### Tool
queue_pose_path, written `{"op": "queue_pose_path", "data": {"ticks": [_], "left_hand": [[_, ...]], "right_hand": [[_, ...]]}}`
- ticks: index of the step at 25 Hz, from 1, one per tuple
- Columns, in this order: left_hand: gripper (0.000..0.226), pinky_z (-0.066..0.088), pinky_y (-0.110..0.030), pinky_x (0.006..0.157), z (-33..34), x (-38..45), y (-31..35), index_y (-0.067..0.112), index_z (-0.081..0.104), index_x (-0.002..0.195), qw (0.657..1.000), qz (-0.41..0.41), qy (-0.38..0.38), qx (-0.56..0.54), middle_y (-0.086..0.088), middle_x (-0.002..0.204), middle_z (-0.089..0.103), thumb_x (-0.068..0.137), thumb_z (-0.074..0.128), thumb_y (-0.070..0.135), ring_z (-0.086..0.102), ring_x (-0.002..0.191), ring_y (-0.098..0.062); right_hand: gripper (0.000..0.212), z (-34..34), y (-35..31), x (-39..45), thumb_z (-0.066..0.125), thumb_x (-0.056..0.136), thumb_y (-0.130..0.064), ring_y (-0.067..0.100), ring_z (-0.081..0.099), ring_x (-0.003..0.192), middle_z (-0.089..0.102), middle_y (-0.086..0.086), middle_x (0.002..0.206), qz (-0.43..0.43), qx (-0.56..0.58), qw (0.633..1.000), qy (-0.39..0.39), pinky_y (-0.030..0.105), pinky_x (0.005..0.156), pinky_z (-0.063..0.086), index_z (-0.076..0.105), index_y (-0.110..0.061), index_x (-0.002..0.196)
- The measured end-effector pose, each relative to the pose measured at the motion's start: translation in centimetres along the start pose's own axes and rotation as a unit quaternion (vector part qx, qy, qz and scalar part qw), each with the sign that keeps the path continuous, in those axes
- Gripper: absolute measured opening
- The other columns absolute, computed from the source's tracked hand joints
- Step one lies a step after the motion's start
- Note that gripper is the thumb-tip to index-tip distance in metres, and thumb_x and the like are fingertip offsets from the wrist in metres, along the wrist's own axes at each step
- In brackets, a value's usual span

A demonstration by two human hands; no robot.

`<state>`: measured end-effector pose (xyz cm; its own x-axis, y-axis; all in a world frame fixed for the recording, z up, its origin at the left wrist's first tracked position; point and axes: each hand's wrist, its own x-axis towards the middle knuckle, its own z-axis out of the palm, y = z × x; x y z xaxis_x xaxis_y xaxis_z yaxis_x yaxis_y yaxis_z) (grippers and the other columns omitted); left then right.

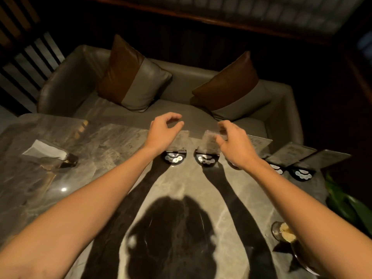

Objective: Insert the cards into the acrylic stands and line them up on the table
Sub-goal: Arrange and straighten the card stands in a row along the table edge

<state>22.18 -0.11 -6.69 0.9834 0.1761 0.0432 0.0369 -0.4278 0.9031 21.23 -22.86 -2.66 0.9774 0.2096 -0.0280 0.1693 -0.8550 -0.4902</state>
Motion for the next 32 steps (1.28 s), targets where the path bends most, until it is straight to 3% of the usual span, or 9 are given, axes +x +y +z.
{"op": "queue_pose_path", "data": {"ticks": [3, 6, 11, 15, 19, 24, 28, 30, 32], "left_hand": [[0.025, 0.046, -0.019, 0.092, 2.8, -1.1, 4.7, 0.020, 0.072, 0.112, 0.995, 0.073, -0.051, 0.046, 0.009, 0.108, 0.072, 0.088, 0.069, 0.028, 0.063, 0.101, -0.001], [0.029, 0.045, -0.018, 0.094, 7.0, -2.2, 9.5, 0.023, 0.071, 0.115, 0.980, 0.142, -0.113, 0.077, 0.011, 0.112, 0.070, 0.088, 0.069, 0.032, 0.060, 0.106, 0.001], [0.040, 0.046, -0.024, 0.096, 15.7, -3.7, 14.6, 0.024, 0.067, 0.121, 0.965, 0.165, -0.185, 0.090, 0.009, 0.120, 0.069, 0.085, 0.072, 0.039, 0.060, 0.111, -0.004], [0.045, 0.045, -0.027, 0.097, 24.0, -4.0, 17.4, 0.022, 0.064, 0.125, 0.953, 0.162, -0.229, 0.115, 0.004, 0.127, 0.065, 0.084, 0.073, 0.038, 0.058, 0.116, -0.010], [0.053, 0.039, -0.024, 0.100, 31.9, -2.9, 18.6, 0.020, 0.058, 0.130, 0.943, 0.150, -0.253, 0.159, -0.001, 0.134, 0.059, 0.082, 0.076, 0.034, 0.052, 0.125, -0.015], [0.063, 0.040, -0.040, 0.108, 38.5, -2.0, 18.2, 0.023, 0.050, 0.137, 0.932, 0.114, -0.280, 0.201, -0.003, 0.142, 0.051, 0.080, 0.078, 0.027, 0.045, 0.132, -0.021], [0.052, 0.040, -0.049, 0.105, 41.3, -1.2, 17.2, 0.025, 0.055, 0.132, 0.899, 0.117, -0.292, 0.305, -0.002, 0.133, 0.060, 0.083, 0.074, 0.020, 0.053, 0.124, -0.023], [0.039, 0.043, -0.049, 0.102, 41.8, -0.8, 16.5, 0.026, 0.060, 0.125, 0.878, 0.128, -0.291, 0.358, 0.000, 0.124, 0.065, 0.088, 0.069, 0.019, 0.057, 0.119, -0.023], [0.031, 0.051, -0.045, 0.093, 42.0, -0.6, 16.0, 0.026, 0.063, 0.120, 0.886, 0.127, -0.280, 0.348, 0.000, 0.118, 0.068, 0.091, 0.064, 0.015, 0.061, 0.113, -0.022]], "right_hand": [[0.043, -3.9, 3.6, -1.8, 0.062, 0.098, -0.025, 0.024, 0.060, 0.121, 0.061, 0.008, 0.136, 0.019, -0.015, 0.999, 0.034, 0.040, 0.099, 0.051, 0.053, -0.015, 0.139], [0.051, -7.4, 8.3, -3.5, 0.064, 0.097, -0.029, 0.025, 0.055, 0.130, 0.055, 0.008, 0.144, 0.038, -0.039, 0.997, 0.052, 0.043, 0.106, 0.048, 0.050, -0.016, 0.143], [0.069, -13.2, 17.6, -5.4, 0.071, 0.092, -0.026, 0.029, 0.038, 0.145, 0.042, 0.012, 0.156, 0.088, -0.043, 0.994, 0.046, 0.043, 0.118, 0.033, 0.040, -0.016, 0.152], [0.073, -17.7, 26.3, -6.4, 0.073, 0.089, -0.025, 0.031, 0.043, 0.141, 0.046, 0.013, 0.152, 0.125, -0.027, 0.991, 0.045, 0.041, 0.114, 0.038, 0.039, -0.013, 0.153], [0.063, -19.9, 32.3, -7.2, 0.071, 0.093, -0.017, 0.031, 0.045, 0.137, 0.048, 0.014, 0.149, 0.149, 0.013, 0.988, 0.024, 0.026, 0.099, 0.035, 0.043, -0.009, 0.149], [0.064, -19.3, 38.3, -6.4, 0.067, 0.092, -0.008, 0.037, 0.038, 0.142, 0.045, 0.021, 0.150, 0.144, -0.002, 0.990, -0.002, 0.041, 0.115, 0.032, 0.040, -0.007, 0.150], [0.068, -16.9, 41.6, -5.8, 0.067, 0.090, -0.011, 0.039, 0.034, 0.144, 0.048, 0.011, 0.150, 0.116, -0.032, 0.991, -0.058, 0.057, 0.120, 0.025, 0.039, -0.015, 0.152], [0.060, -16.1, 42.7, -5.6, 0.064, 0.092, -0.007, 0.036, 0.040, 0.141, 0.051, 0.010, 0.147, 0.096, -0.050, 0.992, -0.057, 0.057, 0.116, 0.033, 0.045, -0.016, 0.148], [0.045, -15.8, 43.2, -5.4, 0.064, 0.093, -0.009, 0.033, 0.055, 0.122, 0.059, 0.012, 0.131, 0.078, -0.058, 0.995, -0.037, 0.051, 0.102, 0.049, 0.056, -0.013, 0.137]]}}
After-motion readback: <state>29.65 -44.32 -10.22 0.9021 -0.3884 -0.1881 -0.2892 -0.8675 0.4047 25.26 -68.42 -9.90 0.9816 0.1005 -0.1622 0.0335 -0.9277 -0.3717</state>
